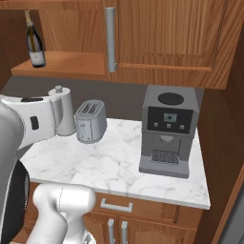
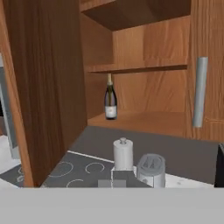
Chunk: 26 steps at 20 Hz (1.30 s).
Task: Get the candle and the wine from the cabinet and move them to the dining counter.
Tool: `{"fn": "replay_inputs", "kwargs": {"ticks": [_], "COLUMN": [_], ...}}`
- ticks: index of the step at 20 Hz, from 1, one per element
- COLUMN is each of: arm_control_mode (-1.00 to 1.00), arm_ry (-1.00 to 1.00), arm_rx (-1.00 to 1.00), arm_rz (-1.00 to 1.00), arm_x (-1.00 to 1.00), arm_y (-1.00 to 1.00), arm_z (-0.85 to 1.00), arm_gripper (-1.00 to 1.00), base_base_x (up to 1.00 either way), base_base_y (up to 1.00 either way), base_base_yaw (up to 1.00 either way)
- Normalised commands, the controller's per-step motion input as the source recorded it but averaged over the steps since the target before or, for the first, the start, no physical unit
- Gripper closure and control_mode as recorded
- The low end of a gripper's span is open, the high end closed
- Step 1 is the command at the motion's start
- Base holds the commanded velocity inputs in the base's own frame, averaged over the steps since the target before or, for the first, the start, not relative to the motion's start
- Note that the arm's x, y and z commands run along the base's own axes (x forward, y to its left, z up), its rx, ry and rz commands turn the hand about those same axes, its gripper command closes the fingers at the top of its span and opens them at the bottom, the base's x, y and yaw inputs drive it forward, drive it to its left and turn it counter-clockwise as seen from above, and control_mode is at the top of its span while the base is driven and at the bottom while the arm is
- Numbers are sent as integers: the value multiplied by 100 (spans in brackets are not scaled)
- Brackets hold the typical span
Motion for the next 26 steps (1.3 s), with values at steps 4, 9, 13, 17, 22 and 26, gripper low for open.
{"fn": "replay_inputs", "kwargs": {"ticks": [4, 9, 13, 17, 22, 26], "arm_control_mode": [-100, -100, -100, -100, -100, -100], "arm_ry": [0, 0, -7, -18, -19, -12], "arm_rx": [0, 0, 0, 0, 0, 0], "arm_rz": [-39, -28, -11, 4, 16, 3], "arm_x": [33, 41, 39, 13, 0, 2], "arm_y": [-43, -21, -9, -9, -13, 0], "arm_z": [0, 0, 0, -7, -14, -8], "arm_gripper": [100, 100, 100, 100, 100, 100], "base_base_x": [0, 0, 0, 0, 0, 0], "base_base_y": [0, 0, 0, 0, 0, 0], "base_base_yaw": [0, 0, 0, 0, 0, 0]}}
